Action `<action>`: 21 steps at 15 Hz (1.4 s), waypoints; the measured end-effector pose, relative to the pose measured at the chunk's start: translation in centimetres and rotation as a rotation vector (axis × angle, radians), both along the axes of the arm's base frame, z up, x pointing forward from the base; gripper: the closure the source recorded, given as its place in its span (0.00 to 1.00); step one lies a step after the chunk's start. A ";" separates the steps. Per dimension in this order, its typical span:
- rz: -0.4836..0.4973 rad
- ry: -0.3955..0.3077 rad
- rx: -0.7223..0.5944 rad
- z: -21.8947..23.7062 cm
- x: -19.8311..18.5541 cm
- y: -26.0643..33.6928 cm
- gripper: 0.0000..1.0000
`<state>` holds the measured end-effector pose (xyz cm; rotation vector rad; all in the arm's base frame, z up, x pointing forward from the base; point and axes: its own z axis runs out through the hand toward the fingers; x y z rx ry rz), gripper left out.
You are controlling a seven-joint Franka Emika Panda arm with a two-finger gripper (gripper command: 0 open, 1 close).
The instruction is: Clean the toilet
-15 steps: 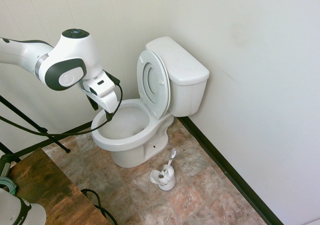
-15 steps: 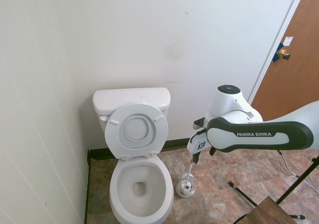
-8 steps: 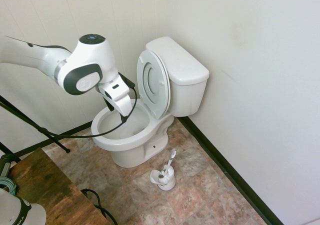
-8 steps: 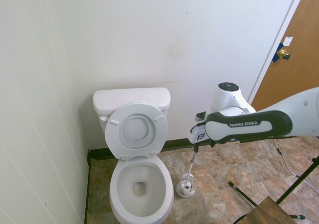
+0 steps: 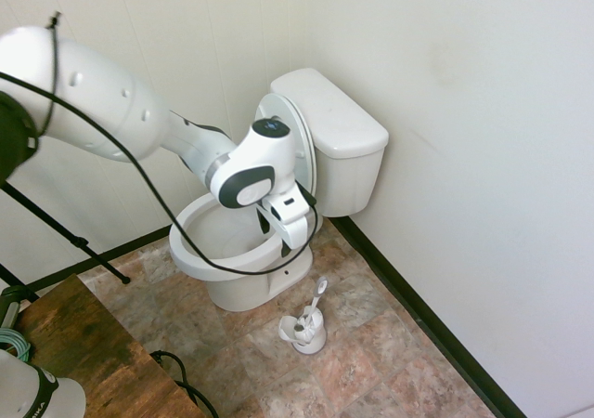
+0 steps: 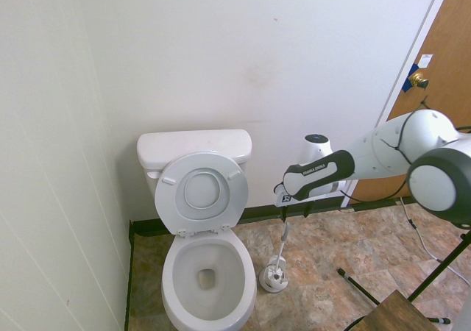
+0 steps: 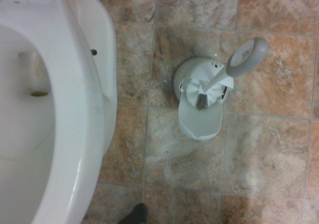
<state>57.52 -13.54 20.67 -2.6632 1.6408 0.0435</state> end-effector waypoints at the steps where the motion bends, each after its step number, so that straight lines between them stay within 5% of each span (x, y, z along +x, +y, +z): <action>1: -0.014 0.007 0.011 -1.8 0.7 -1.3 0.00; 13: -0.105 0.037 0.051 -19.1 7.0 -8.0 0.00; 18: -0.098 0.058 0.077 -21.2 8.8 -8.3 0.00; 19: -0.102 0.056 0.080 -21.4 8.9 -8.4 1.00; 21: -0.113 0.055 0.088 -21.8 8.6 -8.9 1.00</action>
